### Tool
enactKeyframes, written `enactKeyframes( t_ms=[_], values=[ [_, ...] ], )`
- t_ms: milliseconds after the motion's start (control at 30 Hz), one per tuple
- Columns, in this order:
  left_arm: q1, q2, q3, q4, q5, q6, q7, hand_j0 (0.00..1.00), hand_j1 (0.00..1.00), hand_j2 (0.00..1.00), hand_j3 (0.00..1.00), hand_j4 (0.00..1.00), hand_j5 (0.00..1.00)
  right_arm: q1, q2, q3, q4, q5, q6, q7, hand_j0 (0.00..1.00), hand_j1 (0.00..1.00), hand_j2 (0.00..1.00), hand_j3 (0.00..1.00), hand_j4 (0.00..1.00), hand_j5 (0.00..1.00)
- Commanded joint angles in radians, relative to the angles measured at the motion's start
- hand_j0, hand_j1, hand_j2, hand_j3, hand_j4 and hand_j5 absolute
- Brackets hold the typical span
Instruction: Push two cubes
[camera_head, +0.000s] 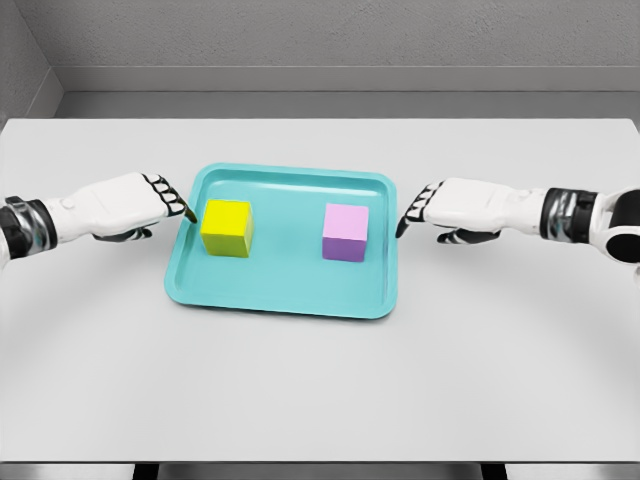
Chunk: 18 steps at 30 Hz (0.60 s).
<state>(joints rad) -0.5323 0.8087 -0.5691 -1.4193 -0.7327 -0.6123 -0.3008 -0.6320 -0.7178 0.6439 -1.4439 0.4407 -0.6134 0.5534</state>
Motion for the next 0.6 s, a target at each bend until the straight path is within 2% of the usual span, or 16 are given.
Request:
enactKeyframes(
  t_ms=[0,200,300,567],
  values=[
    [0.000,-0.002,-0.002,0.007,0.006,0.001,-0.001,0.75,0.75,0.75,0.75,0.75,0.75,0.000,0.003,0.000,-0.015,0.018,0.003,0.000,0.68,0.68,0.68,0.68,0.68,0.68],
    [0.000,-0.013,-0.003,0.007,0.006,0.001,-0.001,0.75,0.75,0.75,0.75,0.75,0.75,-0.005,0.043,0.000,-0.007,0.052,0.003,0.014,0.68,0.68,0.68,0.68,0.68,0.68],
    [-0.002,-0.023,-0.003,0.005,0.006,0.001,-0.003,0.75,0.75,0.75,0.75,0.75,0.75,-0.008,0.074,0.000,0.031,0.075,0.003,0.016,0.68,0.68,0.68,0.68,0.68,0.68],
    [-0.008,-0.045,-0.003,-0.003,0.006,0.001,-0.029,0.75,0.75,0.75,0.75,0.75,0.75,-0.012,0.103,0.017,0.053,0.099,0.003,0.016,0.68,0.68,0.68,0.68,0.68,0.68]
  ],
)
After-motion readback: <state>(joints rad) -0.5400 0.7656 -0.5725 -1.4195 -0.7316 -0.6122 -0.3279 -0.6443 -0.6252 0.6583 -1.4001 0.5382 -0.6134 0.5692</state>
